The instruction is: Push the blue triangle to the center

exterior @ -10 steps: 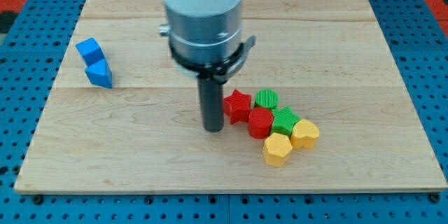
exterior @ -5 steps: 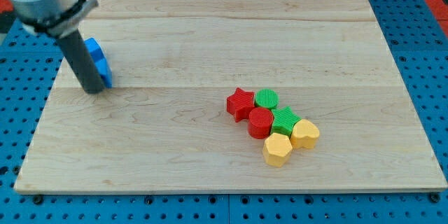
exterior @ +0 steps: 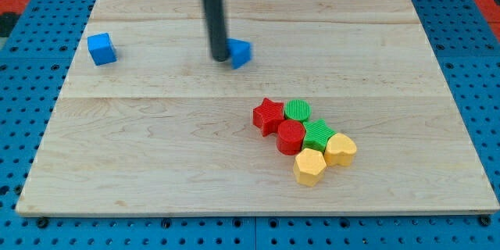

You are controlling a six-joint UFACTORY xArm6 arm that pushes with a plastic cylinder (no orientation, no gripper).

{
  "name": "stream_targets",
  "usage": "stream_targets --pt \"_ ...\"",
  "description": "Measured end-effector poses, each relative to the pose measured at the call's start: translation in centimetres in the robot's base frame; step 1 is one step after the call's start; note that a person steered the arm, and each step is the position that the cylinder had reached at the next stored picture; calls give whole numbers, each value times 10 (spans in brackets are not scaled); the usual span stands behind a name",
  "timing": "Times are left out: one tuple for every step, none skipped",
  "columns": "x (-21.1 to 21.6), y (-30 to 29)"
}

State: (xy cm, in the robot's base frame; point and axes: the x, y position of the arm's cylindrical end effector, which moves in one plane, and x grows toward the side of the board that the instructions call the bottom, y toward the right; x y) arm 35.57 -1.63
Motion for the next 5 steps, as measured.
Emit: stream_targets --pt "0 60" --pt "-22 71" --pt "-59 91" --pt "-26 130" --pt "7 131"
